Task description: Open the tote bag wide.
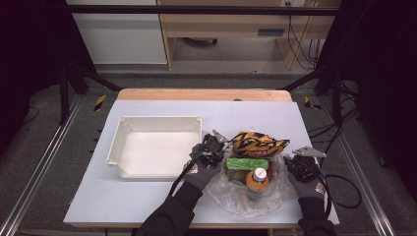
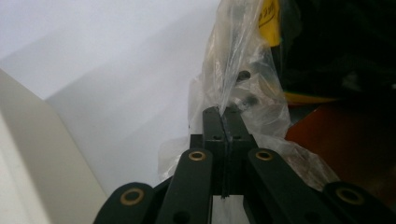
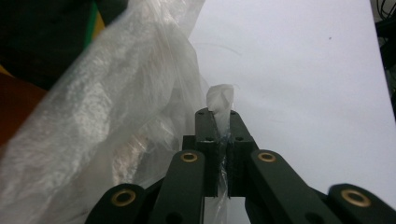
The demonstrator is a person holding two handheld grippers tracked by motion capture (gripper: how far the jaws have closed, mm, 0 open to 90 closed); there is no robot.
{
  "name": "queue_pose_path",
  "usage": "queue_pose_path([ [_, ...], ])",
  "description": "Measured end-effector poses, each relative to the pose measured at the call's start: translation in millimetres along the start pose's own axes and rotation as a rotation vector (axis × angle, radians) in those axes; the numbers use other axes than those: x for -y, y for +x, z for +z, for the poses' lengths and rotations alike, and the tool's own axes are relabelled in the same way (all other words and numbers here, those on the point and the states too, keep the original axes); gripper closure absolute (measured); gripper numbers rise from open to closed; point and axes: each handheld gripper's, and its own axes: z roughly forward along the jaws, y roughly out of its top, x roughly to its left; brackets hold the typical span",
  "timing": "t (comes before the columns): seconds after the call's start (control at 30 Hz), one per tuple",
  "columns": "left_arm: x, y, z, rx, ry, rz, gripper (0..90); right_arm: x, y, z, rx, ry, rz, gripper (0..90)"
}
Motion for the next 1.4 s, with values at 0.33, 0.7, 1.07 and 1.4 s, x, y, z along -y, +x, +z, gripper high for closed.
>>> queue_pose_path([
  [0.33, 6.2, -0.4, -2.5, 0.027, -0.027, -0.04, 76.6, 2.6, -1.9, 3.0, -0.004, 0.028, 0.013, 72.7],
  [0.7, 15.6, 7.7, -92.3, 0.111, -0.273, -0.044, 57.7, 2.5, -2.9, -76.3, -0.05, -0.287, 0.015, 42.0],
  [1.07, 66.7, -24.7, -100.6, 0.195, -0.242, 0.097, 70.4, 3.4, 36.4, -112.8, -0.184, -0.338, -0.055, 52.8],
  [1.4, 99.0, -32.0, -66.5, 0.241, -0.166, 0.106, 70.0, 33.6, 49.9, -74.3, -0.204, -0.117, -0.064, 69.8],
])
